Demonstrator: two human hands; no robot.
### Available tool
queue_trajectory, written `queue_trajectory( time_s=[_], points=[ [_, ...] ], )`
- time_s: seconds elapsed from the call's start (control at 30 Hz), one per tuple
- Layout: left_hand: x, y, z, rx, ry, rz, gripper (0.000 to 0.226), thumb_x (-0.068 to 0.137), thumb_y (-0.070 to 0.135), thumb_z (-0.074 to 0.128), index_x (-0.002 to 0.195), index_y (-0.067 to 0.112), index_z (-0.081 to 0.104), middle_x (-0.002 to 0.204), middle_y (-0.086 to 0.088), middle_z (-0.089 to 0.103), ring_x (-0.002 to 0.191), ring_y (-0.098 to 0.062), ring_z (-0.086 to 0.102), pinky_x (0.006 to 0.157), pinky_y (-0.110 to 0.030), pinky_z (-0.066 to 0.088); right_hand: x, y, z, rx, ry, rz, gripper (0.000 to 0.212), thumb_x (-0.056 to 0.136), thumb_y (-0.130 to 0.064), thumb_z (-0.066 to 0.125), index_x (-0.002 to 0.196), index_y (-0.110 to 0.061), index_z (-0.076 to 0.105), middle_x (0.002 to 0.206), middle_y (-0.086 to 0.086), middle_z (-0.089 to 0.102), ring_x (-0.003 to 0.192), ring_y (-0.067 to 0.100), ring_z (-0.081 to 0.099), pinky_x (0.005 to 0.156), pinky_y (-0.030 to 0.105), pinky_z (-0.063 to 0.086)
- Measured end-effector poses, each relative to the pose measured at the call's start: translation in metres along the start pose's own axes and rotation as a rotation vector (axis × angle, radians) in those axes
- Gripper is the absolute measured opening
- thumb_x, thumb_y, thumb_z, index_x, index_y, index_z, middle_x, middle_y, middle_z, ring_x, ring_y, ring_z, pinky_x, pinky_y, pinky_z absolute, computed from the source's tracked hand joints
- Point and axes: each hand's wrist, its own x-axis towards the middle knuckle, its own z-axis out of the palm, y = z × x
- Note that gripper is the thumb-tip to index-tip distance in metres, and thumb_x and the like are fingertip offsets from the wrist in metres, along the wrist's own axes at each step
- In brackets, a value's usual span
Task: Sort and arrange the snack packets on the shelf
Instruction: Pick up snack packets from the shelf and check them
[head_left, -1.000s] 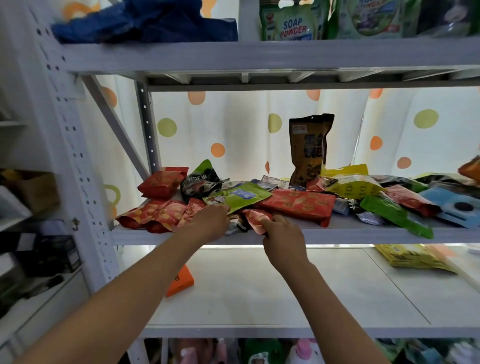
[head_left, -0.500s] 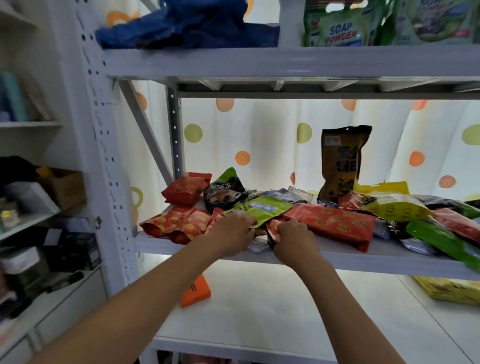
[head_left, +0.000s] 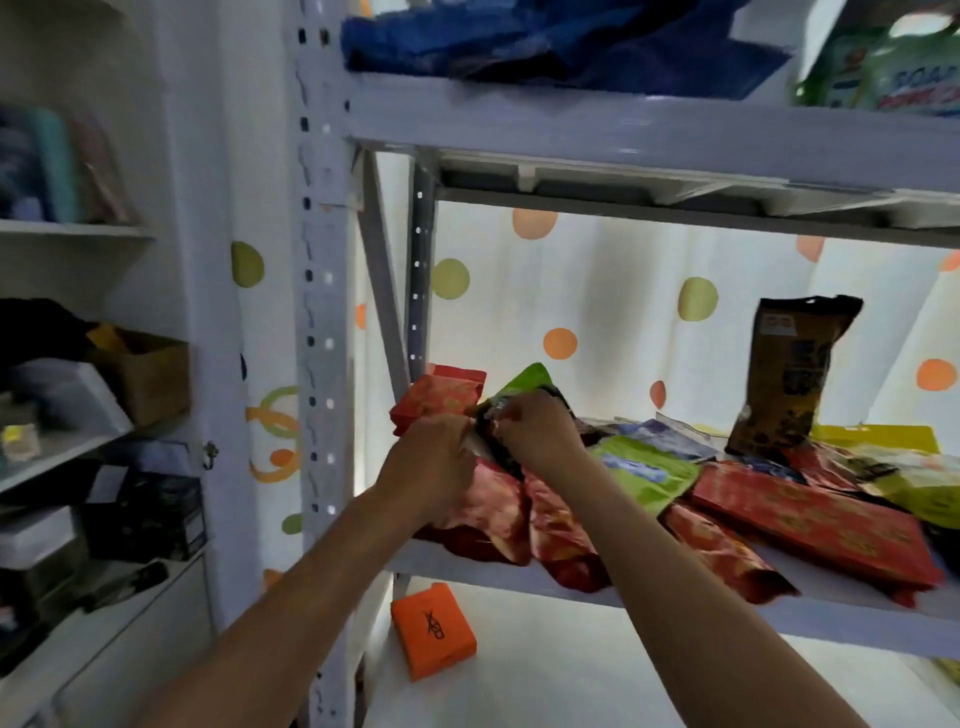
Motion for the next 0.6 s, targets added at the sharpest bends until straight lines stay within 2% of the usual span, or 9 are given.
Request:
queue_trajectory(
  time_s=[0.1,0.13,0.17,0.23,0.33,0.4,0.47,0.6],
  points=[
    [-0.004,-0.026,0.011,-0.052,0.050,-0.033,0.021,0.093,0.017,0.049,0.106,0.018,0.066,0.101,0.003,0.067,0.093,-0.016,0.064,0.082,-0.030,0.052,0.039,-0.009,0.026,0.121,-0.021,0.088,0.020,0.087,-0.006,0.053,0.074,-0.008,0.069,0.078,0.006,0.064,0.075,0.021,0.058,0.057,0.026,0.042],
    [-0.005,-0.033,0.015,-0.062,0.057,-0.035,0.021,0.093,0.019,0.049,0.109,0.019,0.064,0.104,0.002,0.066,0.096,-0.017,0.062,0.083,-0.031,0.051,0.052,-0.010,0.035,0.169,-0.025,0.125,0.019,0.087,-0.006,0.054,0.082,-0.002,0.072,0.082,0.010,0.068,0.075,0.022,0.059,0.060,0.031,0.047],
    [-0.006,-0.040,0.018,-0.065,0.067,-0.031,0.023,0.093,0.021,0.050,0.112,0.018,0.062,0.107,0.002,0.064,0.099,-0.017,0.060,0.085,-0.032,0.050,0.064,-0.010,0.043,0.216,-0.037,0.172,0.018,0.087,-0.006,0.055,0.089,0.003,0.071,0.085,0.016,0.070,0.075,0.024,0.061,0.066,0.039,0.052],
    [-0.004,-0.050,0.025,-0.066,0.089,-0.016,0.022,0.093,0.024,0.049,0.112,0.019,0.061,0.110,0.001,0.062,0.102,-0.019,0.058,0.087,-0.035,0.049,0.078,-0.011,0.052,0.310,-0.082,0.291,0.017,0.086,-0.006,0.057,0.096,0.002,0.068,0.088,0.018,0.069,0.073,0.026,0.062,0.073,0.043,0.058],
    [-0.007,-0.061,0.030,-0.043,0.079,-0.032,0.019,0.094,0.025,0.047,0.108,0.021,0.059,0.108,0.002,0.061,0.100,-0.018,0.056,0.086,-0.037,0.050,0.095,-0.017,0.060,0.315,-0.164,0.395,0.008,0.092,-0.008,0.055,0.091,-0.007,0.062,0.084,0.014,0.068,0.066,0.023,0.065,0.062,0.031,0.059],
    [-0.008,-0.066,0.035,-0.054,0.090,-0.034,0.021,0.094,0.026,0.046,0.109,0.020,0.059,0.108,0.001,0.061,0.100,-0.018,0.056,0.086,-0.037,0.050,0.103,-0.018,0.064,0.254,-0.279,0.482,0.021,0.100,-0.013,0.048,0.085,-0.004,0.060,0.073,0.008,0.069,0.053,0.017,0.065,0.048,0.022,0.053],
    [-0.011,-0.068,0.034,-0.035,0.102,-0.022,0.024,0.094,0.026,0.044,0.111,0.019,0.059,0.107,-0.001,0.062,0.101,-0.019,0.056,0.087,-0.037,0.049,0.111,-0.018,0.070,0.289,-0.320,0.561,0.029,0.102,-0.018,0.047,0.084,0.001,0.060,0.063,0.011,0.068,0.045,0.019,0.064,0.043,0.023,0.054],
    [-0.016,-0.068,0.031,-0.005,0.098,-0.010,0.024,0.097,0.028,0.042,0.110,0.018,0.059,0.108,-0.002,0.062,0.101,-0.020,0.055,0.087,-0.035,0.048,0.115,-0.019,0.083,0.325,-0.335,0.623,0.031,0.102,-0.018,0.046,0.077,-0.003,0.056,0.055,0.011,0.064,0.043,0.019,0.060,0.037,0.022,0.050]
  ],
)
